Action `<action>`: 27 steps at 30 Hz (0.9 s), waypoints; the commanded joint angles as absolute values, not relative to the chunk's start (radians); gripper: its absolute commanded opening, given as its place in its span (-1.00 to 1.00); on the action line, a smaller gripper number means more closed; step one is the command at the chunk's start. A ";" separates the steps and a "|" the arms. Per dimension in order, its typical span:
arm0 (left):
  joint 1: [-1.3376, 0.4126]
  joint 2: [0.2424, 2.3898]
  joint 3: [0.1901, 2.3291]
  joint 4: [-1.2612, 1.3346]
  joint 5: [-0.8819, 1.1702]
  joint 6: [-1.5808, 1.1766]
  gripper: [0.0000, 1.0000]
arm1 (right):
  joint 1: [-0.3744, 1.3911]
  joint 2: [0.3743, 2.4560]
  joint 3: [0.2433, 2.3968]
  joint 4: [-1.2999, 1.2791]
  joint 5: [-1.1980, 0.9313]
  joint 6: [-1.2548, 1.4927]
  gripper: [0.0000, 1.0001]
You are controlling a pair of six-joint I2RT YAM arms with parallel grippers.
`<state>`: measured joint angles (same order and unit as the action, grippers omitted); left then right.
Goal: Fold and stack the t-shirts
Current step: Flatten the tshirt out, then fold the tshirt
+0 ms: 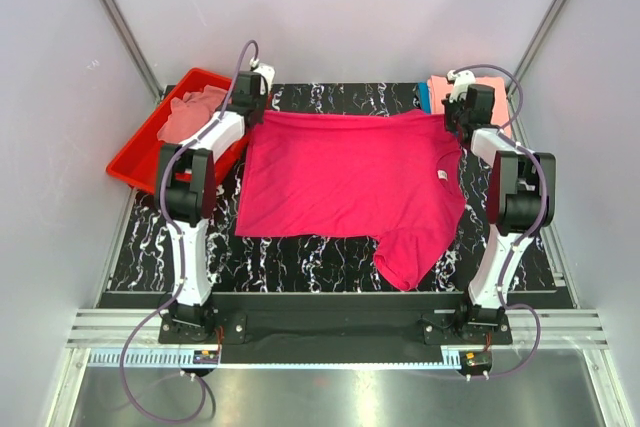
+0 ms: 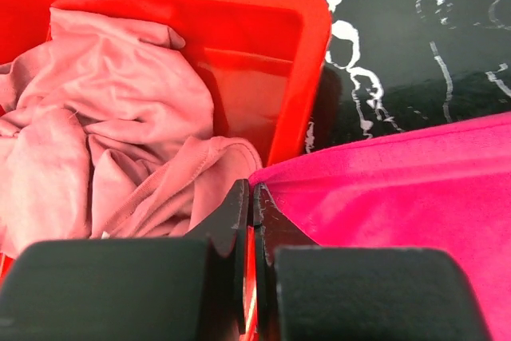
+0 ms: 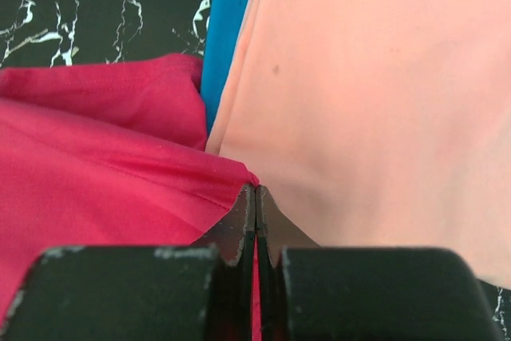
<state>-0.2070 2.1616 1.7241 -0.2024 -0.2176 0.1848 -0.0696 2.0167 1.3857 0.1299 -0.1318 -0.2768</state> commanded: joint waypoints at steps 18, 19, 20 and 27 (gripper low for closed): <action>-0.187 2.037 1.571 -0.147 -0.249 0.247 -1.00 | -0.077 1.763 1.210 0.062 0.027 -0.210 -1.00; -0.189 2.034 1.565 -0.156 -0.244 0.248 -1.00 | -0.075 1.761 1.216 0.033 0.028 -0.186 -1.00; -0.190 2.028 1.553 -0.161 -0.247 0.238 -1.00 | -0.075 1.759 1.223 0.012 0.031 -0.178 -1.00; -0.206 1.922 1.413 -0.129 -0.308 0.222 -1.00 | -0.075 1.687 1.146 -0.074 0.063 -0.126 -1.00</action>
<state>-0.2005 1.9953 1.4479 -0.1177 -0.2676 0.2417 -0.0700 1.7615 1.1728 -0.0288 0.0021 -0.1669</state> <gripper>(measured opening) 0.020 0.010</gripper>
